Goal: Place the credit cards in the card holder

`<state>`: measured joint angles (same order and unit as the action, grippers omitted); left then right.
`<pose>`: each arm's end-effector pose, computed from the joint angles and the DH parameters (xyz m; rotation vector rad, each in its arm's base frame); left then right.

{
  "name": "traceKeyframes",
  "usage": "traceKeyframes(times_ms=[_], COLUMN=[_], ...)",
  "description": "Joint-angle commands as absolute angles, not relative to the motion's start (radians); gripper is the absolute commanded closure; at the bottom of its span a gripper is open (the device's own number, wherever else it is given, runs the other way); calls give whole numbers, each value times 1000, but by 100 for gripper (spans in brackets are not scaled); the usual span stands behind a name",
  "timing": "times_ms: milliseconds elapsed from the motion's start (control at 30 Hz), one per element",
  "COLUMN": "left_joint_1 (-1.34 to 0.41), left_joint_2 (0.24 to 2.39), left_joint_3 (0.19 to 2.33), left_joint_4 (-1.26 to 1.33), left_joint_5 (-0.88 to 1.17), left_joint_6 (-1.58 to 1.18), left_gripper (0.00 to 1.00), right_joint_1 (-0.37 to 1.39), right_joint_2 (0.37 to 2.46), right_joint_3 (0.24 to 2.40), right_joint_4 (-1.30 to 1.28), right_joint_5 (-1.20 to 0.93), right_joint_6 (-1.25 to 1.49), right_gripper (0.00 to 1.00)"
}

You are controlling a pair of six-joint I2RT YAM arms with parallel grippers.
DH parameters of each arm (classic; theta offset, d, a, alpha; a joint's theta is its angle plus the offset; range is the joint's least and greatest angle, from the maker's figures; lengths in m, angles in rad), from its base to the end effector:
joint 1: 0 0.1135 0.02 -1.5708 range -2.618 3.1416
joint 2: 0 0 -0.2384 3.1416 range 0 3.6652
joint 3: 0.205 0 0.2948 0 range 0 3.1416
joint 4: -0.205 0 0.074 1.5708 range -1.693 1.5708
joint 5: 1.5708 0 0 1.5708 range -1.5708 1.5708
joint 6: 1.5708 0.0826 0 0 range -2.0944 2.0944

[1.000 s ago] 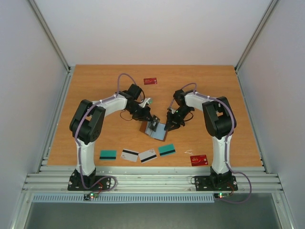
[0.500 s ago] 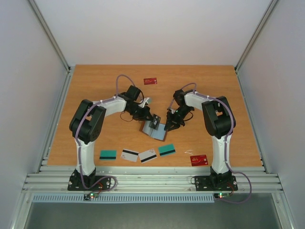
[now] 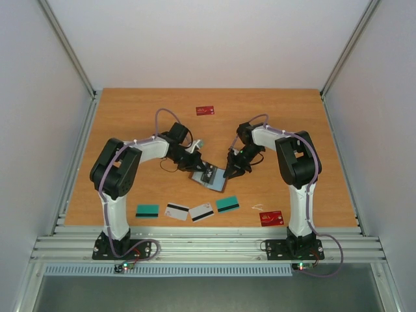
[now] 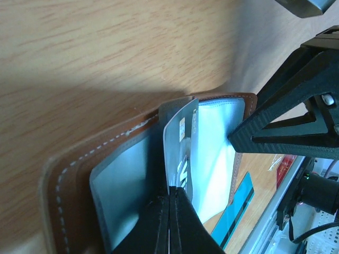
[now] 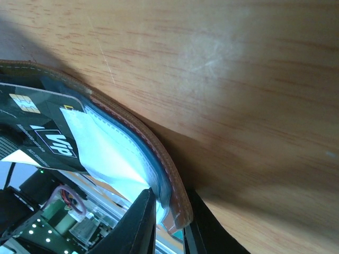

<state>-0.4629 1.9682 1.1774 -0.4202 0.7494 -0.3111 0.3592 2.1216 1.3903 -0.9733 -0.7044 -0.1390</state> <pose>0.3375 -0.2313 0.0445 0.4184 2.8198 -1.2307 0.3383 0.1841 0.0328 0.6163 -2.6995 -0.9908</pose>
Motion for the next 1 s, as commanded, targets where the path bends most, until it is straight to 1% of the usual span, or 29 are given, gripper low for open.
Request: traceKeyframes(times_ms=[0, 400, 600, 700, 833, 967], left_joint_1=[-483, -506, -513, -520, -520, -520], left_joint_2=[1961, 1968, 1968, 1975, 1983, 1979], left_joint_3=[1144, 1153, 1136, 1136, 1128, 1126], left_joint_4=[-463, -535, -475, -448, -436, -429], left_joint_5=[723, 720, 721, 716, 701, 680], left_joint_6=[-310, -265, -314, -350, -373, -404], left_gripper=[100, 100, 100, 100, 100, 100], right_joint_1=[371, 371, 371, 371, 366, 339], right_joint_2=[2198, 2201, 2201, 2196, 2173, 2120], right_joint_3=[1345, 1351, 1365, 1369, 1380, 1372], right_joint_4=[-853, -846, -854, -856, -878, -907], right_joint_5=[-604, -599, -611, -632, -635, -631], right_joint_6=[-99, -86, -84, -83, -95, -128], right_gripper=[83, 84, 82, 76, 62, 54])
